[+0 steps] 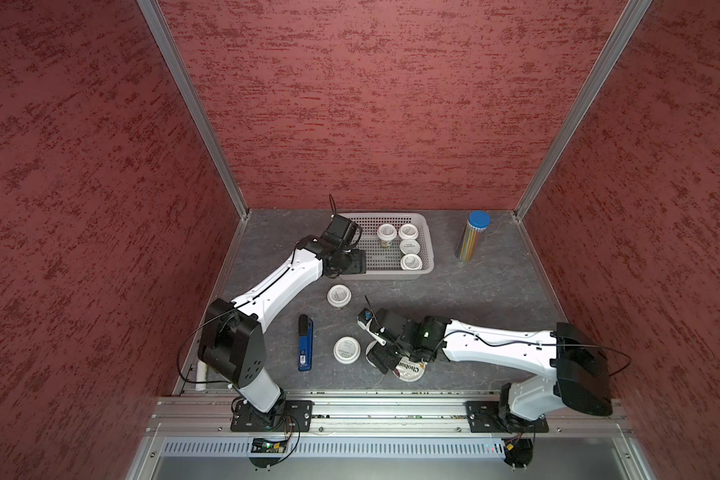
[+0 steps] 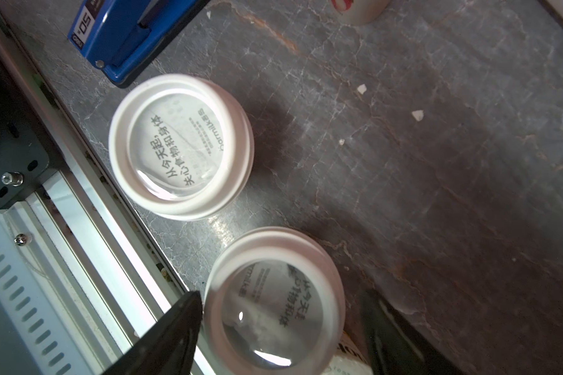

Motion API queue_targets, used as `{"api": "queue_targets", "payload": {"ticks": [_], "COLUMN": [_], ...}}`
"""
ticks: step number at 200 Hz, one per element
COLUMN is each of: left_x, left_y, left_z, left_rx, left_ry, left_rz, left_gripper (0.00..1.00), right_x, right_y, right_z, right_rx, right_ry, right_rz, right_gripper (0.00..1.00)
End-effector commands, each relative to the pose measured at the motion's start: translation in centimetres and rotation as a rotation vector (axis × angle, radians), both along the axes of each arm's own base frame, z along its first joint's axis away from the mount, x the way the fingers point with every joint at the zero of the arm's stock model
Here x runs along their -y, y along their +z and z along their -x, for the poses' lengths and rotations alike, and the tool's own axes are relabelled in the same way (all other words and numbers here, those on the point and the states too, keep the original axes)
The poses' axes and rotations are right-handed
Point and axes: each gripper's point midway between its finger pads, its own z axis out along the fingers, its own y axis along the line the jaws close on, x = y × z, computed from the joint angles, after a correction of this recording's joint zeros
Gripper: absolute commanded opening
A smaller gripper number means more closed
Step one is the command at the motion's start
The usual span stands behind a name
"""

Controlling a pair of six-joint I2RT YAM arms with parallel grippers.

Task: Put the yogurt in the basket
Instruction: Pick up the yogurt from the center of the board.

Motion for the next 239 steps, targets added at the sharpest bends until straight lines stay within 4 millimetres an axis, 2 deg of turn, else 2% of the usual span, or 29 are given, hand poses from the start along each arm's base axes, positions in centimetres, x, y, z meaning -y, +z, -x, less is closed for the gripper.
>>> {"api": "queue_targets", "payload": {"ticks": [1, 126, 208, 239], "left_x": [0.1, 0.1, 0.0, 0.0], "left_y": [0.4, -0.1, -0.2, -0.2], "left_z": [-0.1, -0.2, -0.3, -0.3], "left_rx": [0.008, -0.004, -0.011, -0.012], "left_ry": [0.000, 0.002, 0.006, 0.007], "left_rz": [0.009, 0.002, 0.012, 0.012], "left_gripper": [0.79, 0.79, 0.79, 0.79], "right_x": [0.4, 0.3, 0.6, 0.6], "right_y": [-0.6, -1.4, -1.8, -1.7], "right_z": [-0.2, 0.0, 0.1, 0.1], "right_rx": [0.018, 0.004, 0.001, 0.002], "right_ry": [-0.017, -0.014, -0.014, -0.014], "right_rz": [0.020, 0.022, 0.034, 0.026], "right_gripper": [0.81, 0.76, 0.79, 0.77]}}
